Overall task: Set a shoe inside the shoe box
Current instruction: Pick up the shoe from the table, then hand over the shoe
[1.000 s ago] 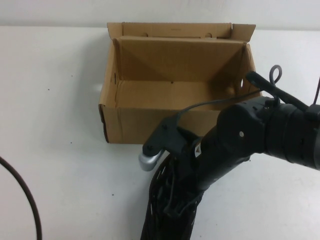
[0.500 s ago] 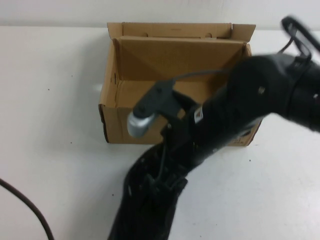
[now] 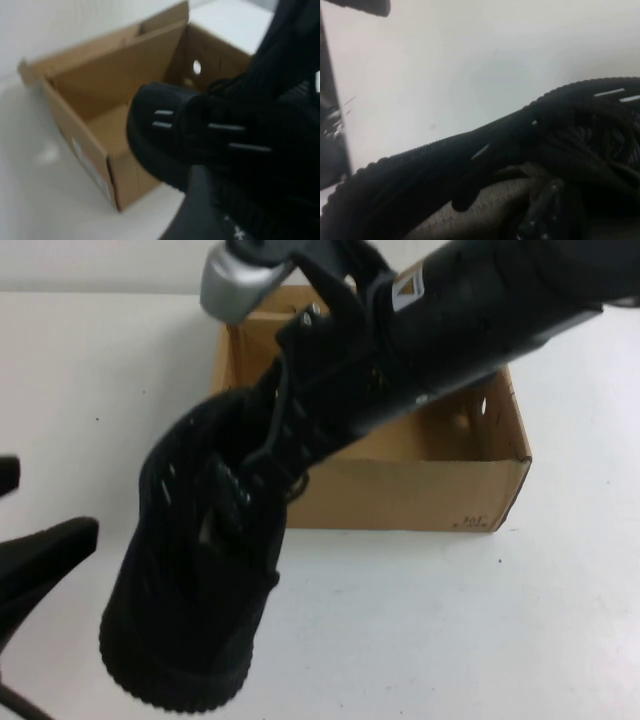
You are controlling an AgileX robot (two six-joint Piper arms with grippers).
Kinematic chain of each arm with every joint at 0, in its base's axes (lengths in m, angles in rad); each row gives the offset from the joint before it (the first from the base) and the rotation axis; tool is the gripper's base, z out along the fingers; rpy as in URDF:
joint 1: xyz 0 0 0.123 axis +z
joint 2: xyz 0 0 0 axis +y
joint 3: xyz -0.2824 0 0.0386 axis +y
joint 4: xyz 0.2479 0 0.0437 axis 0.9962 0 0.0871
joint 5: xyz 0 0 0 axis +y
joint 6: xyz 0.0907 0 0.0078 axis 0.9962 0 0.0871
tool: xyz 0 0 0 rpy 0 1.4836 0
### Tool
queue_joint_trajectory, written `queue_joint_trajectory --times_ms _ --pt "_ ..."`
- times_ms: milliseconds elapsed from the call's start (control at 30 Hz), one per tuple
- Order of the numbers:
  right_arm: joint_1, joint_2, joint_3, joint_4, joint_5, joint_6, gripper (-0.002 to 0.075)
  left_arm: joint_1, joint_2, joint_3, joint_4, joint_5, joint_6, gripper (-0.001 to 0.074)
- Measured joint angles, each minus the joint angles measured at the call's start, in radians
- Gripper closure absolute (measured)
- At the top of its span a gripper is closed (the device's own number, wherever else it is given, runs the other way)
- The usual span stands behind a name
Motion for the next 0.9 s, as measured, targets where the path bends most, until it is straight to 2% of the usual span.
queue_joint_trajectory --times_ms 133,300,467,600,767,900 --pt "0.000 -0.001 -0.028 -0.028 -0.026 0.000 0.0727 0.000 0.020 0.000 -0.075 -0.054 0.166 0.0218" --pt "-0.012 0.005 -0.028 -0.062 -0.064 0.037 0.0727 0.000 0.077 0.000 -0.108 -0.072 0.266 0.0206" --pt "-0.017 0.040 -0.028 -0.183 -0.198 0.280 0.0727 0.000 0.128 0.000 -0.240 -0.079 0.389 0.0204" --pt "-0.017 0.082 -0.047 -0.367 -0.267 0.521 0.0727 0.000 0.170 0.000 -0.316 -0.100 0.449 0.0203" --pt "-0.017 0.131 -0.128 -0.554 -0.237 0.737 0.0727 0.000 0.237 -0.013 -0.330 -0.153 0.421 0.0203" --pt "-0.019 0.184 -0.215 -0.596 -0.182 0.792 0.0727 -0.008 0.306 -0.053 -0.323 -0.174 0.421 0.0204"
